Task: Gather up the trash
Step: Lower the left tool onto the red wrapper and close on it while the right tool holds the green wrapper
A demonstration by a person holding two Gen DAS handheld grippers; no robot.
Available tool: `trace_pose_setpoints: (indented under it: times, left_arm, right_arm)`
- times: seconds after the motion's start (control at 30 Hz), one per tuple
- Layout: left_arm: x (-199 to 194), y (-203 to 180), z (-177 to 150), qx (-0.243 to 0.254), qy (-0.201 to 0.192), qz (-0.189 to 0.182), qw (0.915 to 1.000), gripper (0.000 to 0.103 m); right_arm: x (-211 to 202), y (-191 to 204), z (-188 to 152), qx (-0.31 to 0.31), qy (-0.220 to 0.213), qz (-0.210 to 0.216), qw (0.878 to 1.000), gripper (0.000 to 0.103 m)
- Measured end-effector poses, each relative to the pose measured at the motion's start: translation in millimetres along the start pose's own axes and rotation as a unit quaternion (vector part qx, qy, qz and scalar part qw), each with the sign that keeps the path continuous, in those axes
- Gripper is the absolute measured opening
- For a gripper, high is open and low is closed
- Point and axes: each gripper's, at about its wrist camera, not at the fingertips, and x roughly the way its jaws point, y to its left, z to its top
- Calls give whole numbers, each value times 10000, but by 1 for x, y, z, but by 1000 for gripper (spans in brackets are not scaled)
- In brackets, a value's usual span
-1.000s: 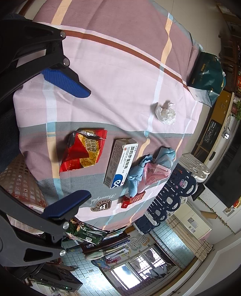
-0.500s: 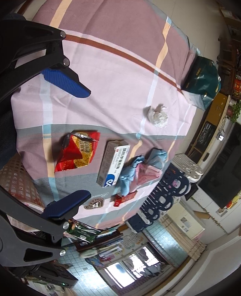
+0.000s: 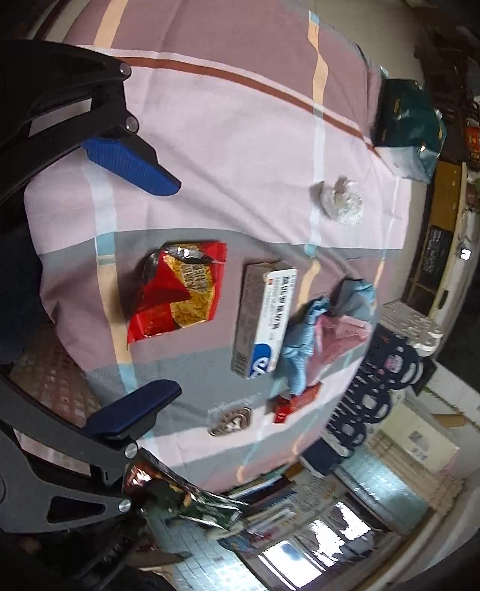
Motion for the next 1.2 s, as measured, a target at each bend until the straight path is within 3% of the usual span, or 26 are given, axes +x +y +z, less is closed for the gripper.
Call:
trace_pose_setpoints:
  times: [0.07,0.3,0.53,0.93,1.07,1.2]
  left_arm:
    - [12,-3,4,110,312,73,9994,99]
    - [19,-17,2,709,443,640,9944,99]
    - [29,-9,2,610,771,896,9911,96]
    - [37,0,-2,451,1024,1016,9885,63]
    - [36,-1,-3,501,958,1083,9882,46]
    - [34,2,-3,412,910,922,9907,31]
  right_arm:
    - [-1,-3,0,32,7,15,10000,4]
    - [4,-9,0,136,93,-14,9999,4]
    - [8,-6,-2,59,144,-36,9999,4]
    - [8,-4,-5,-7,185,-49,9998,4]
    - [10,-3,-6,-16,212,-52,9998,4]
    - [11,-3,-7,-12,219,-55,9997,4]
